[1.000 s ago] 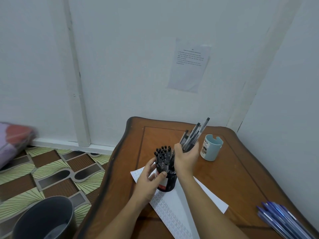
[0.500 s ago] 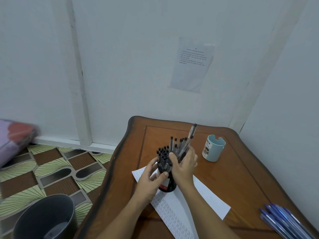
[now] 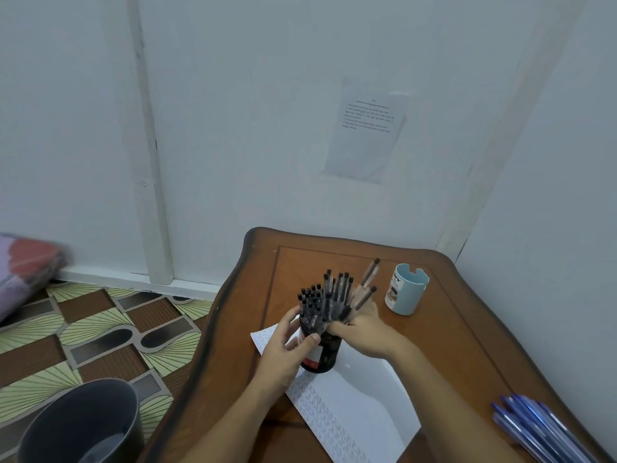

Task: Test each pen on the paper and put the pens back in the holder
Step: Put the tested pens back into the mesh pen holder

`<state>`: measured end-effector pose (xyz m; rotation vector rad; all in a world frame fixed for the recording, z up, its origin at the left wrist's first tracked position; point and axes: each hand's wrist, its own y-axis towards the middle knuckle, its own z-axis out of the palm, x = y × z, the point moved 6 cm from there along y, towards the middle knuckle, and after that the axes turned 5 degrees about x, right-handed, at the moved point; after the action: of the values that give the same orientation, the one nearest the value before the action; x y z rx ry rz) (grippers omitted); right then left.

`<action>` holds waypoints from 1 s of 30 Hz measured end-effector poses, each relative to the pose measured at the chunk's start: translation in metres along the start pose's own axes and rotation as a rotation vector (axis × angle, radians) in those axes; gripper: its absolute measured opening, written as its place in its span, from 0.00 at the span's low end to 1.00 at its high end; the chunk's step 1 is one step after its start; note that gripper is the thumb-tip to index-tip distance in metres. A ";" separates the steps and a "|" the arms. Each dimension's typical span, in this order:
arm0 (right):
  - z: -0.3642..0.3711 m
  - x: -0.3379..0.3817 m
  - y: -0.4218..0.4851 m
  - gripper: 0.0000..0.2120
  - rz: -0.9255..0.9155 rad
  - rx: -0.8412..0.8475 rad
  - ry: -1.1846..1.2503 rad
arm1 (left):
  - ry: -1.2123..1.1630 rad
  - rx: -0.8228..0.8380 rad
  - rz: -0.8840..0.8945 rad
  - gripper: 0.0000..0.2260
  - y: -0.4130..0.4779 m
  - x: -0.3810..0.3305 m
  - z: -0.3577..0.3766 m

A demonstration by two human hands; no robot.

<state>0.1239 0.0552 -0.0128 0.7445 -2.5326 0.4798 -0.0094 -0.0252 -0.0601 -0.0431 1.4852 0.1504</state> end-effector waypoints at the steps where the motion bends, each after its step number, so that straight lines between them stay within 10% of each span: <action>1: 0.003 -0.002 0.002 0.26 0.008 0.035 0.027 | 0.007 -0.002 0.000 0.22 0.000 0.000 0.000; 6: -0.002 0.001 -0.004 0.21 0.073 0.117 0.135 | 0.026 -0.005 -0.013 0.23 -0.001 -0.001 0.000; 12: -0.044 0.020 -0.005 0.56 -0.027 0.112 0.448 | 0.018 -0.006 -0.017 0.20 -0.005 -0.008 0.003; 20: -0.059 0.038 -0.022 0.15 -0.143 -0.051 0.478 | 0.015 -0.009 -0.025 0.19 -0.005 -0.009 0.003; 30: -0.049 0.026 -0.028 0.10 -0.126 -0.273 0.564 | -0.004 -0.015 -0.035 0.21 -0.005 -0.008 0.003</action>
<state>0.1359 0.0441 0.0470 0.5637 -1.9591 0.2468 -0.0065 -0.0309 -0.0519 -0.0810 1.4784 0.1339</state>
